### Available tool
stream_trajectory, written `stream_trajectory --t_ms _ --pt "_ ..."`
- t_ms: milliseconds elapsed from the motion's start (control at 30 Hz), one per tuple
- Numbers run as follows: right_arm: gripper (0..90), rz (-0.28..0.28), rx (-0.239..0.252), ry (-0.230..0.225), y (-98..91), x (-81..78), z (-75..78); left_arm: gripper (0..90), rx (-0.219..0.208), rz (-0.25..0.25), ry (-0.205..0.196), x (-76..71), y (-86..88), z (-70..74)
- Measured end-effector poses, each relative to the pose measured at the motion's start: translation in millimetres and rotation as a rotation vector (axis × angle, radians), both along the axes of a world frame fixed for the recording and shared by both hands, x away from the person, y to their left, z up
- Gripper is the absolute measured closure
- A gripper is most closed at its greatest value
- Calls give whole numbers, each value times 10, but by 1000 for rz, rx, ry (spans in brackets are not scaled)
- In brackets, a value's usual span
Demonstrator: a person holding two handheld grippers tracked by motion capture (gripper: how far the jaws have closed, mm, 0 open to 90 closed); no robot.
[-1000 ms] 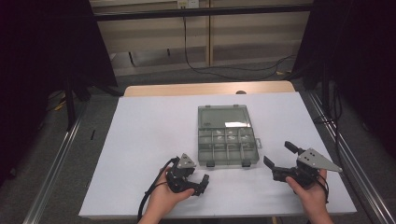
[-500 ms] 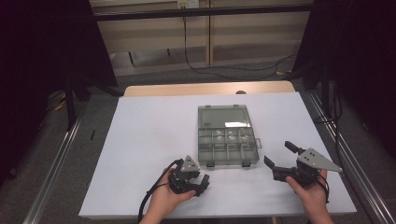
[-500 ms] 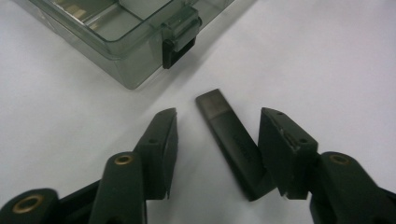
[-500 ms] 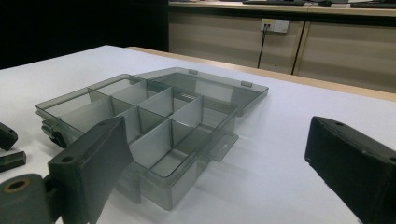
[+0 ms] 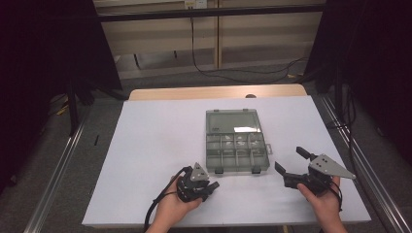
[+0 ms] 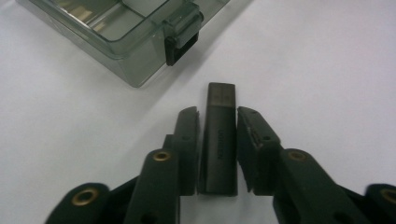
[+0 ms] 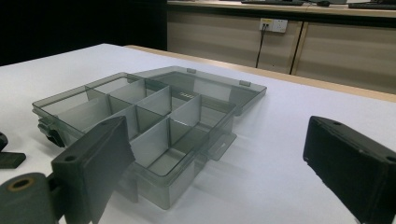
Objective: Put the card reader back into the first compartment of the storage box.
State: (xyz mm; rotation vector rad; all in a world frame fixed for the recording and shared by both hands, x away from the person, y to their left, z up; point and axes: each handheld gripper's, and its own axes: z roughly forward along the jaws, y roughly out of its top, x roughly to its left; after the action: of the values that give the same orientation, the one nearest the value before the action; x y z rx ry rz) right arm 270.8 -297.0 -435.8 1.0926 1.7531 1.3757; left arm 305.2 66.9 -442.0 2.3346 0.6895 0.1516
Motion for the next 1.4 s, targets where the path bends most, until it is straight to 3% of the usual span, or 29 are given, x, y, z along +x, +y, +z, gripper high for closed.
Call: stream_trajectory --t_ms 233,500,1400 --pt "70 2 2 -9 9 -4 8 738 12 6 9 8 -19 12" --pt "70 6 7 -11 5 -12 14 738 -5 23 40 34 -5 17" --pt "67 12 13 -14 5 -11 17 738 -95 31 91 56 41 169"
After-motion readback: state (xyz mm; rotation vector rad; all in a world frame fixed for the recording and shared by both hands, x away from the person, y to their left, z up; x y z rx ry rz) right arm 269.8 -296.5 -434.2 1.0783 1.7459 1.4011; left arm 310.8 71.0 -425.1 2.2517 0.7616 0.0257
